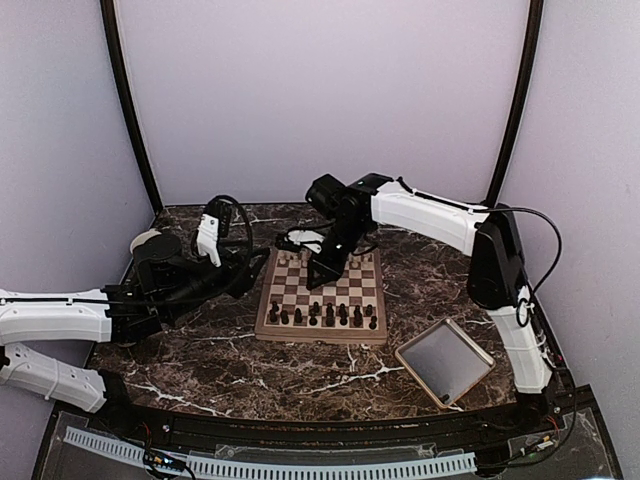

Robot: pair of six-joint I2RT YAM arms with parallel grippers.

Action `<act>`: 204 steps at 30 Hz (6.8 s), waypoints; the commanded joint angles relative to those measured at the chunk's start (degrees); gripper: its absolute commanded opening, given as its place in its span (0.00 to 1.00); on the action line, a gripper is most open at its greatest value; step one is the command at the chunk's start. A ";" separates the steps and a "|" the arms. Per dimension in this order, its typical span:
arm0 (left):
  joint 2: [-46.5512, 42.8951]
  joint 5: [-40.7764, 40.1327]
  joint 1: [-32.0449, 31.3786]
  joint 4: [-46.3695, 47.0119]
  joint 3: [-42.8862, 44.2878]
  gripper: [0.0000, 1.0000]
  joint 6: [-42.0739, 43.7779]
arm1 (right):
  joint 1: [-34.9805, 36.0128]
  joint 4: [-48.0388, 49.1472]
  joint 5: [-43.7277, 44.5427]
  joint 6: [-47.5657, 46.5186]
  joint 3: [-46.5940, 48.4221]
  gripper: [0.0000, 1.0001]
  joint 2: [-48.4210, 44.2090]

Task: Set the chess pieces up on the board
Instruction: Place the pawn at f7, then pick up the pawn from the storage box, then place the pawn on the chessboard.

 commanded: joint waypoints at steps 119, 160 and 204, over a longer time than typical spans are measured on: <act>26.87 17.28 -1.23 -20.11 28.29 0.43 3.37 | 5.29 8.36 12.85 -18.55 -83.09 0.32 -59.66; 28.15 17.06 -1.23 -17.39 25.66 0.43 2.45 | 11.29 13.37 21.46 -16.34 -85.69 0.13 -53.77; 14.47 6.69 0.17 -15.90 8.70 0.44 -2.88 | -1.83 6.08 48.17 -31.58 -30.60 0.13 -18.92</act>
